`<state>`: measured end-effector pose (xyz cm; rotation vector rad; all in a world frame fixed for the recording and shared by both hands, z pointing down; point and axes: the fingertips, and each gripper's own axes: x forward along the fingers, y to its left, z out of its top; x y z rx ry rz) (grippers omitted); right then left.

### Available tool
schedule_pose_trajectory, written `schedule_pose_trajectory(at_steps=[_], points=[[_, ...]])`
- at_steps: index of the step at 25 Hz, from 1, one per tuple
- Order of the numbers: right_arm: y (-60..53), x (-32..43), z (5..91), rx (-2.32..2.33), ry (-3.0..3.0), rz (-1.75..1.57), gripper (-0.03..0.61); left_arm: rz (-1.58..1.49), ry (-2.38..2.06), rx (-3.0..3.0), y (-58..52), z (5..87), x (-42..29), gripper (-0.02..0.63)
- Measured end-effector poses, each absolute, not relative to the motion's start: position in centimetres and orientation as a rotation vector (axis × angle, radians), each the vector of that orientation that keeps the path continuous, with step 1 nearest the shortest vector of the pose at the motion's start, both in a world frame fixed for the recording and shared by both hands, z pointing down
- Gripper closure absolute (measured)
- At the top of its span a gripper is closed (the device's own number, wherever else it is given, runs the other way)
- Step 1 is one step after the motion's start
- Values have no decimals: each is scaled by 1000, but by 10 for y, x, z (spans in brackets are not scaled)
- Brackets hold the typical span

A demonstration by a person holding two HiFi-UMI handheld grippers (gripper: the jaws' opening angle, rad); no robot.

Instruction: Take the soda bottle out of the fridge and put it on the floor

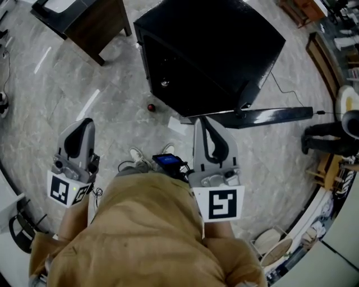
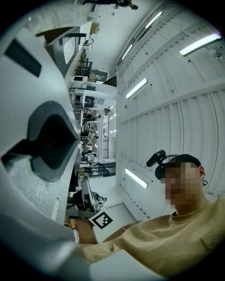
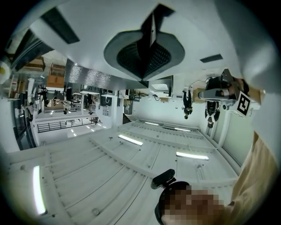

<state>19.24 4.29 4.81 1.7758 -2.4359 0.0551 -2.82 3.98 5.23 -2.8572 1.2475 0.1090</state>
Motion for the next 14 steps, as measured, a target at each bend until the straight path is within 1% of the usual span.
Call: schedule_pose_trajectory(at_steps=[14], points=[[44,170,31,1740,-2479,11,578,109,1273,-2833,43,50,-45,619]])
